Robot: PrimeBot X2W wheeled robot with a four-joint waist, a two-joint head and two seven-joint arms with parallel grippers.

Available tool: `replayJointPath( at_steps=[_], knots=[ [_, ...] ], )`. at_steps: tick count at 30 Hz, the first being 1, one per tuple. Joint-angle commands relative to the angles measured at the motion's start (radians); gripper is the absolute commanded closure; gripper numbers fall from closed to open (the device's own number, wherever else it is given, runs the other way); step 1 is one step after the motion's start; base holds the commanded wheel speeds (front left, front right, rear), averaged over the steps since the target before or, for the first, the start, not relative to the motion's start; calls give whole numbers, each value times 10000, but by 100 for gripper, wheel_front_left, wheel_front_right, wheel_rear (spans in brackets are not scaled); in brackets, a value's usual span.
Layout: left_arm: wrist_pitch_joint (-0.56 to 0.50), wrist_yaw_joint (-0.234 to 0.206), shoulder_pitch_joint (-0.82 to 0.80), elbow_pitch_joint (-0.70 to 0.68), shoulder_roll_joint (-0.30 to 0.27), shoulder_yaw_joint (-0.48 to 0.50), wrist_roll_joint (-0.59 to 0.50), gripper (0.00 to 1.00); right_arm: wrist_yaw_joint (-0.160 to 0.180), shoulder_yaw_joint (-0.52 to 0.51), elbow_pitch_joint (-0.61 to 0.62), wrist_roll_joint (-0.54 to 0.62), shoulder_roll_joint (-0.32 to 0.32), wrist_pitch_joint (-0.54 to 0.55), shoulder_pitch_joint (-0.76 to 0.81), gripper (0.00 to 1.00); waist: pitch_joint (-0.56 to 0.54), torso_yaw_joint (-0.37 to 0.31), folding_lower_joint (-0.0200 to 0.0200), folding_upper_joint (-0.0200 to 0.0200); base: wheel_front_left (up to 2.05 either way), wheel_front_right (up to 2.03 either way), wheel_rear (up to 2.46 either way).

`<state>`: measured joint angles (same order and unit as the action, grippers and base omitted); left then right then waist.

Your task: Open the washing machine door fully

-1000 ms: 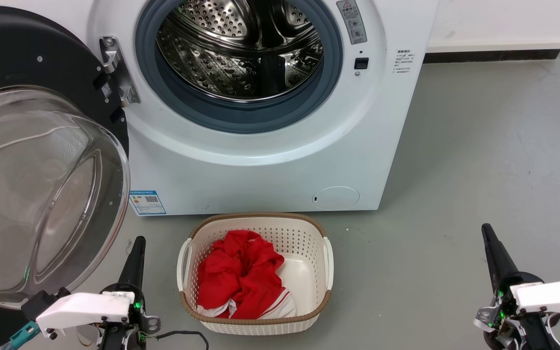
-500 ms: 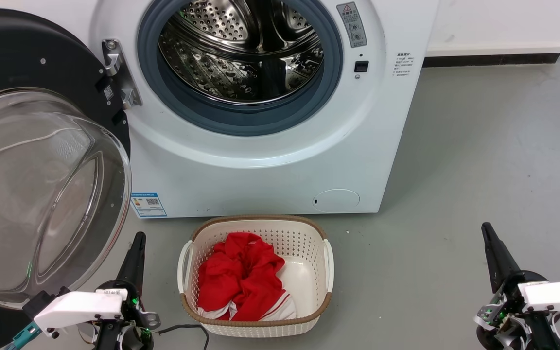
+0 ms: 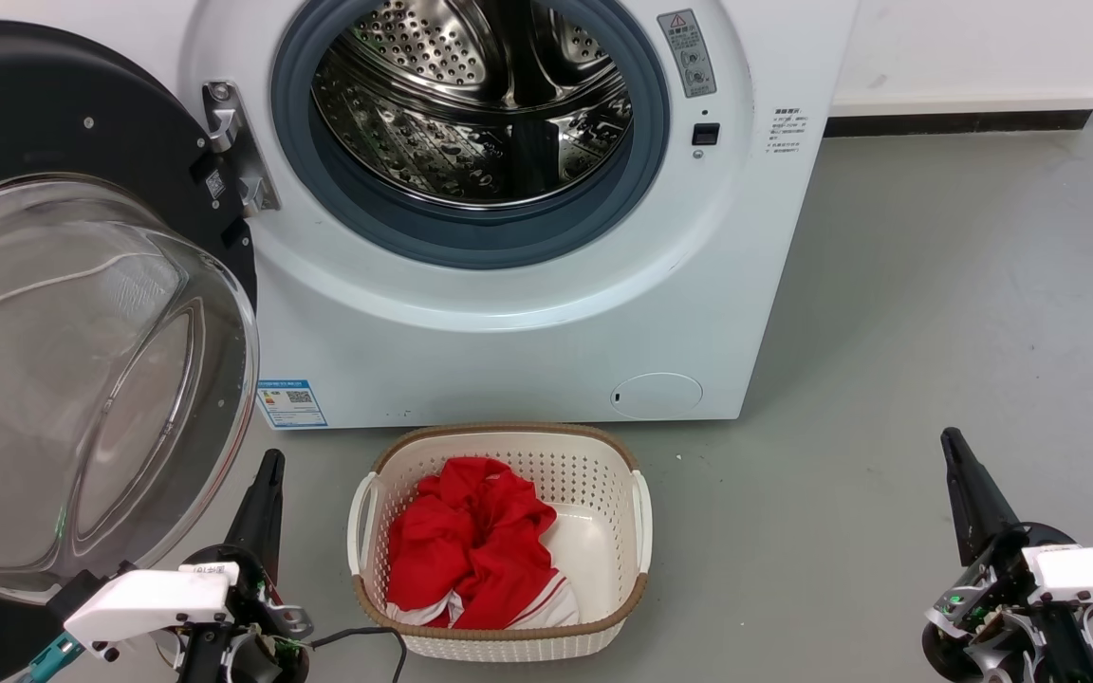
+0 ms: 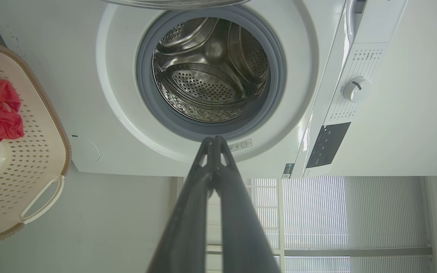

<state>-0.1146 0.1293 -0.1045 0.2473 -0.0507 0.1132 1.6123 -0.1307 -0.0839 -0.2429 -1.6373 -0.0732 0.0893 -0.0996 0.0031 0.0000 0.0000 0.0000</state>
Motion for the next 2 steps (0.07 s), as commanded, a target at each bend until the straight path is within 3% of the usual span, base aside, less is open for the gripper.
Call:
replayJointPath(
  at_steps=[1,2],
  knots=[
    [-31,37,-78,-30,13,33,9,100,0,-17,-17,3,25,49,-121,100,1,0,0,0,0,0,0],
    [-31,37,-77,-31,13,33,9,100,1,-21,-17,7,28,53,-121,100,1,0,0,0,0,0,0]
  ],
)
